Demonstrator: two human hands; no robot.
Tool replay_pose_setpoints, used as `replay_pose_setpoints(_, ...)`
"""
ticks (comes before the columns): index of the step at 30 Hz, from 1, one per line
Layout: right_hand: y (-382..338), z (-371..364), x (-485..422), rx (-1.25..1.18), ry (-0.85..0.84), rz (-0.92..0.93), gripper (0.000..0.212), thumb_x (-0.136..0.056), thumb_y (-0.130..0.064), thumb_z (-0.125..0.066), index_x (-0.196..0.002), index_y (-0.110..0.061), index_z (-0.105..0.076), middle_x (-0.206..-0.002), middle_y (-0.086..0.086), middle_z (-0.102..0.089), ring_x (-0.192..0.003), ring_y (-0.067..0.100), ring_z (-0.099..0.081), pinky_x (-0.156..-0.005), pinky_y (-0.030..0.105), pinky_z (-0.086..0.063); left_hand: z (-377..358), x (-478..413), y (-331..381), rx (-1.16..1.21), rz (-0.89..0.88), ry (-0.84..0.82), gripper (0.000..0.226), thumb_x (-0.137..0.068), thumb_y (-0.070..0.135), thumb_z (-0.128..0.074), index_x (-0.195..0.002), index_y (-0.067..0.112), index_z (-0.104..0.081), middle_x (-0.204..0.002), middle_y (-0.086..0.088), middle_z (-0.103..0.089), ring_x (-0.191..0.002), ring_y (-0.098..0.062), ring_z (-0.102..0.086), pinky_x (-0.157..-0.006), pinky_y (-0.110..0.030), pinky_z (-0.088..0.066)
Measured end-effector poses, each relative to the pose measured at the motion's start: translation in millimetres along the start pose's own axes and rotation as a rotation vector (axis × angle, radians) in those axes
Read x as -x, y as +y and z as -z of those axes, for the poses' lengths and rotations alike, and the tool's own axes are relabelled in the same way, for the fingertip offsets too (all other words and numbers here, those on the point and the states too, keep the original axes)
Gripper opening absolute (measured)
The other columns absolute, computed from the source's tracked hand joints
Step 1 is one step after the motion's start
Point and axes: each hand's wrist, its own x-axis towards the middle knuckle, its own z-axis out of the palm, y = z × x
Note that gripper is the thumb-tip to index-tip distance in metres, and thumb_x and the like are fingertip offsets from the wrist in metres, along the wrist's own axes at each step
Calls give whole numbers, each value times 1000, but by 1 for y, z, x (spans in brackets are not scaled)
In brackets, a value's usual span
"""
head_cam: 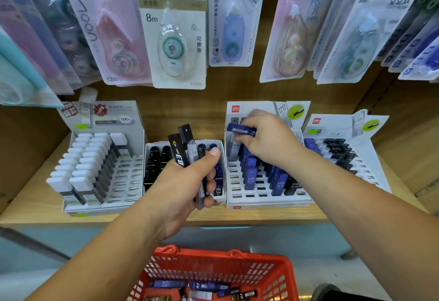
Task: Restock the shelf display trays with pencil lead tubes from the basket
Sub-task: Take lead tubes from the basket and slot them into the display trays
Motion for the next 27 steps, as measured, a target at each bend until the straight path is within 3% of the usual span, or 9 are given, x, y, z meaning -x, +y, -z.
replay_pose_setpoints(5, -8, 2, 2, 157, -114, 17, 17, -94, -35, -73, -104, -22, -78, -105, -1, -53, -94, 24, -60, -83, 38, -52, -1, 0, -2, -105, -72, 63, 28, -97, 35, -71, -76, 18, -62, -69, -9, -49, -56, -22, -48, -60, -39, -38)
replay_pose_setpoints(8, -19, 17, 7, -158, -96, -44, 6, -90, -26, -80, -94, -22, -77, -94, -3, -70, -85, 13, -66, -78, 28, -50, -2, 0, -1, -182, -210, 218, 20, -97, 34, -70, -84, 19, -71, -59, 0, -54, -54, -18, -52, -50, -27, -38)
replay_pose_setpoints(10, -28, 31, 15, -451, -224, -98, 10, -87, -22, -83, -95, -18, -78, -81, -3, -75, -69, 5, -66, -66, 19, -50, -3, 0, 3, -139, -328, 242, 12, -95, 32, -73, -98, 20, -75, -56, 10, -58, -55, -14, -52, -50, -26, -43)
replay_pose_setpoints(15, -43, 34, 42, -470, -546, -68, 20, -94, -25, -75, -86, -8, -71, -62, 1, -48, -52, 11, -43, -50, 26, -35, -9, 6, 8, -166, -384, 166, 5, -93, 20, -76, -96, 16, -77, -62, 1, -66, -54, -16, -51, -54, -34, -47)
replay_pose_setpoints(18, -41, 35, 45, -802, -642, -215, 14, -99, -10, -67, -112, -14, -72, -70, 5, -47, -51, 11, -28, -45, 27, -16, -6, 6, 6, -132, -346, 199, 5, -96, 17, -73, -93, 13, -75, -61, -5, -61, -53, -18, -50, -51, -34, -43)
replay_pose_setpoints(20, -33, 37, 44, -1060, -620, -363, 47, -90, 5, -62, -135, -8, -62, -86, 13, -56, -55, 13, -37, -47, 27, -20, -1, 4, 8, -99, -330, 214, 10, -97, 16, -71, -87, 15, -74, -63, -6, -57, -52, -20, -49, -55, -38, -39)
replay_pose_setpoints(22, -27, 40, 43, -1302, -547, -449, 67, -71, 11, -52, -137, 3, -57, -108, 21, -53, -60, 17, -45, -49, 29, -25, 5, 2, 9, -67, -318, 227, 19, -98, 15, -69, -79, 20, -73, -67, -5, -58, -52, -20, -48, -58, -39, -36)
replay_pose_setpoints(24, -24, 40, 44, -1399, -485, -481, 69, -68, 13, -45, -135, 9, -55, -115, 23, -55, -62, 18, -48, -52, 30, -31, 8, 1, 9, -60, -315, 239, 20, -98, 16, -69, -79, 21, -72, -69, -6, -60, -53, -21, -47, -56, -35, -35)
replay_pose_setpoints(27, -25, 41, 42, -1343, -397, -522, 49, -89, 12, -37, -132, 3, -60, -105, 19, -64, -69, 19, -58, -61, 31, -41, 7, 1, 7, -42, -317, 262, 11, -99, 17, -69, -88, 15, -71, -72, -9, -65, -54, -22, -49, -59, -40, -37)
